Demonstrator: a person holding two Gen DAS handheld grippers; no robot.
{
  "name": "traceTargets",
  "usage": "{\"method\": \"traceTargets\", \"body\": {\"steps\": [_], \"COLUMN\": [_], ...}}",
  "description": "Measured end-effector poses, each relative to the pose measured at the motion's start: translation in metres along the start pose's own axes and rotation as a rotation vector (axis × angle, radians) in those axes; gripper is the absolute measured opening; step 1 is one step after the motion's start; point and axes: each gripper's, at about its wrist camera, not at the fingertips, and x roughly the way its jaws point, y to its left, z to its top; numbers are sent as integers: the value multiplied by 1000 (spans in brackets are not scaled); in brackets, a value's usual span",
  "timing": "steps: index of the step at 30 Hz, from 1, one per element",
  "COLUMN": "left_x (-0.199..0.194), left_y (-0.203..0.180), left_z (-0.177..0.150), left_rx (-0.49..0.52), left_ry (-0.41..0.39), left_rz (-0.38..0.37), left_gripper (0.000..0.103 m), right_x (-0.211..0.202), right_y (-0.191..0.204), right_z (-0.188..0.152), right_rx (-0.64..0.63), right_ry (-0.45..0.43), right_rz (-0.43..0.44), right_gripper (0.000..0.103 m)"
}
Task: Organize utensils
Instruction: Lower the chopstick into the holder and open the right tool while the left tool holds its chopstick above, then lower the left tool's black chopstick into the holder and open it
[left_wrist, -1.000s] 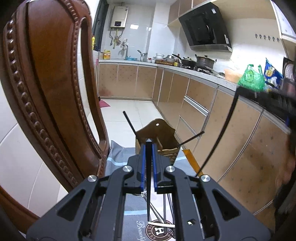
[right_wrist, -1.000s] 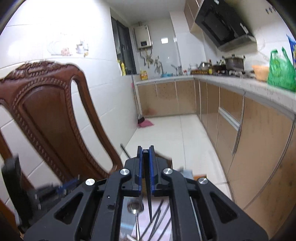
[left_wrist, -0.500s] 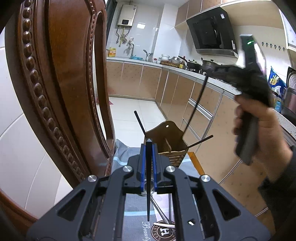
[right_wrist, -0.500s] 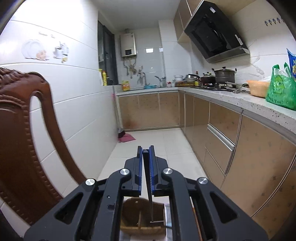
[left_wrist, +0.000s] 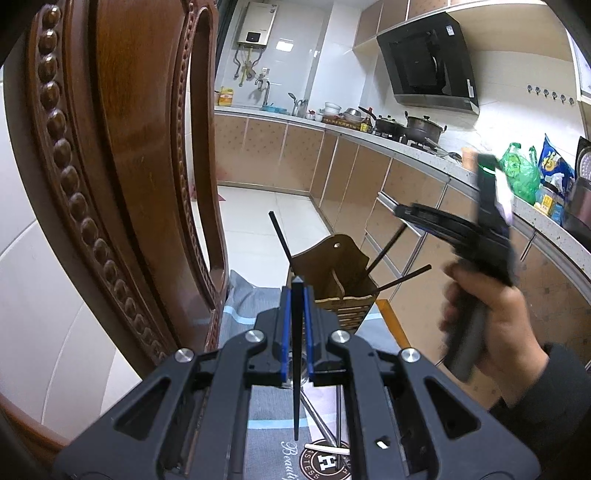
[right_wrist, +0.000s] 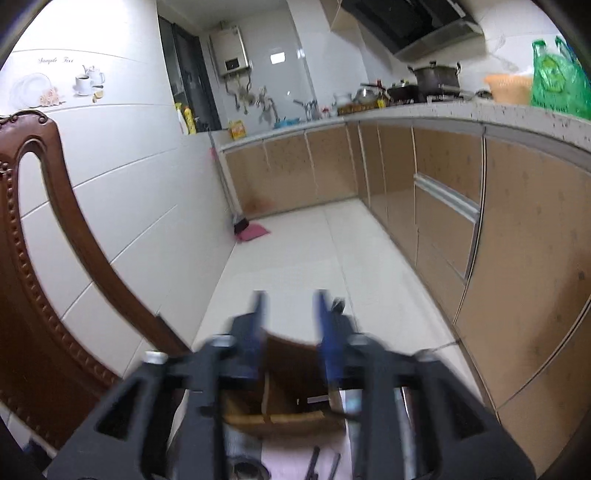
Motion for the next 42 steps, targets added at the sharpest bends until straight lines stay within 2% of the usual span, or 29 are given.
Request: {"method": "traceTargets", "body": {"steps": [1,2,4,6,8,11,12,14,16,18,21,26,31,36,39,42], "left_x": [0,1,2,5,9,12,12,11,10,8,10,25,58,106,135,173], "left_y": [0,0,0,-1,-4,-7,-8,-13,-20,-29,-40,-56,-57,-51,-42,-30], "left_z": [0,0,-1,-3,-5,-7,-5,2,11,29,66,125,154,152,133,104], "left_rx": [0,-2,-6,-16,-9,-20,-31,-39,-28,-29,-43,-46,-87,-113,-136,-172], "left_ry": [1,0,0,6,19,23,19,-4,-20,-47,-92,-166,-185,-157,-114,-21], "left_rz": [0,3,6,-1,3,-7,-13,-2,8,16,55,93,69,84,98,85], "left_gripper": [6,6,6,6,6,6,6,6,6,6,6,6,6,6,6,7], "right_x": [-16,-30,-74,-111,-132,-144,-136,-123,-121,-120,-118,-118,-113,-112,-110,-104], "right_y": [-7,-12,-26,-36,-42,-56,-60,-60,-60,-63,-79,-96,-102,-105,-107,-107], "right_z": [-4,-9,-30,-60,-91,-141,-152,-160,-161,-161,-154,-148,-146,-144,-145,-146], "right_rx": [18,26,33,27,-10,-8,9,4,-44,-58,32,71,89,99,106,110], "right_ry": [-24,-49,-109,-150,-137,-100,-31,46,11,15,40,42,51,53,61,83], "right_rz": [19,31,64,66,53,-32,-27,22,-12,-36,14,14,18,26,30,35], "right_gripper": [65,71,93,100,100,100,100,100,100,100,100,100,100,100,100,100]}}
